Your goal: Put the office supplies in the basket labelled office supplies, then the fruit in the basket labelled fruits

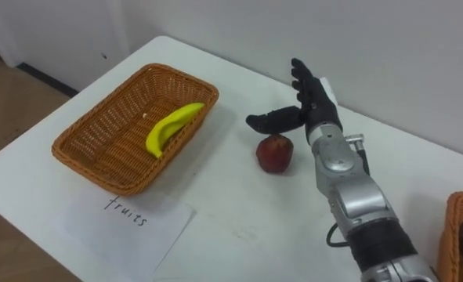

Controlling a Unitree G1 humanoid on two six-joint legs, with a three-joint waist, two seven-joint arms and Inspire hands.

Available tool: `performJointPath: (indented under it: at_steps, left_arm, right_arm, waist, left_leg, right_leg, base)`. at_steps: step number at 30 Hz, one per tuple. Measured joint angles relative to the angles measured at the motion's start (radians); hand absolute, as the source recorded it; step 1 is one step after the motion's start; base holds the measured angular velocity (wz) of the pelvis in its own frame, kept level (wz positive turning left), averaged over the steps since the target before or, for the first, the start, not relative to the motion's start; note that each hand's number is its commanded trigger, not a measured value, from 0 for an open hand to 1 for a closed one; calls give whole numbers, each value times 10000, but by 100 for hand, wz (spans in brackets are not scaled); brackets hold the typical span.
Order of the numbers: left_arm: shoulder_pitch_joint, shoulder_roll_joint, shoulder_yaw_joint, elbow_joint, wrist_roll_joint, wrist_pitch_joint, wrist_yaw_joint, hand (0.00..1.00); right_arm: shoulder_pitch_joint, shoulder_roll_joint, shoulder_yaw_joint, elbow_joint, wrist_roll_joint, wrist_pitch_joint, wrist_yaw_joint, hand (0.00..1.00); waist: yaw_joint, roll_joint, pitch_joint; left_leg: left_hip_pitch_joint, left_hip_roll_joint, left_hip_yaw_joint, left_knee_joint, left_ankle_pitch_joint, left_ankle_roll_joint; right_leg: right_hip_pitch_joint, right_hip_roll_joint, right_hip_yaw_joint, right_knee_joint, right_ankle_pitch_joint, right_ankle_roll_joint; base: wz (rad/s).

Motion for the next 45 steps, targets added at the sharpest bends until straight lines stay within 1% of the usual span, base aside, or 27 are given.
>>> performJointPath:
  at_steps: [5,10,13,15,19,20,22,28,34,45]
  left_arm:
    - [8,-31,2,-1,-13,-19,-39,0]
    - [42,-50,-2,11,-21,-77,-37,0]
    - [49,-50,-4,44,-24,-233,-37,0]
    - [48,-51,-5,92,-24,-287,-35,0]
    - [48,-50,-5,146,-24,-380,-35,0]
    - [48,-50,-5,175,-23,-389,-35,0]
    - [48,-50,-4,180,-24,-391,-38,0]
    - [48,-51,-5,190,-23,-400,-60,0]
    - [50,-51,-5,196,-21,-399,-101,0]
    - [49,-58,-5,196,-23,-395,-231,0]
  right_arm:
    - [590,19,-2,-2,-59,-1,399,0]
    - [833,39,-1,1,-210,-5,597,0]
    - [848,78,0,8,-360,-33,662,0]
    - [852,81,1,136,-366,-203,724,0]
    - [944,87,2,164,-395,-216,736,0]
    - [959,92,2,164,-397,-224,741,0]
    - [968,95,3,164,-403,-235,741,0]
    - [1098,107,4,247,-812,-430,910,0]
    - [1100,134,4,305,-1179,-434,1055,0]
    - [1158,140,6,305,-1183,-438,1053,0]
  waist:
    - [-3,49,-14]
    - [-88,77,-1]
    - [-181,89,6]
    - [-216,97,10]
    - [-226,106,15]
    - [-229,110,14]
    - [-244,107,12]
    - [-249,75,-8]
    - [-249,37,-33]
    - [-245,13,-48]
  left_leg:
    - [15,37,95,9,-1,-1]
    - [12,38,124,12,-1,-1]
    - [13,37,136,11,-1,-1]
    - [18,38,154,10,-1,-1]
    - [16,51,174,3,-1,-1]
    - [16,95,176,2,-2,-2]
    - [14,90,181,1,-2,-3]
    - [9,82,188,2,-2,-3]
    - [9,75,188,5,-2,-3]
    - [9,80,187,4,-3,-4]
  right_leg:
    - [0,24,1,17,7,-12]
    - [-13,17,6,28,11,-17]
    - [-13,16,8,25,11,-17]
    - [-11,16,10,22,11,-18]
    - [-14,16,7,19,11,-17]
    - [-14,17,5,19,11,-17]
    - [-14,20,-2,16,11,-17]
    - [-12,21,-1,17,11,-17]
    - [-8,24,-3,17,11,-17]
    - [-11,23,-3,17,11,-17]
  base:
    - [0]
    - [0]
    - [0]
    - [0]
    - [0]
    - [0]
    - [0]
    - [0]
    - [0]
    - [0]
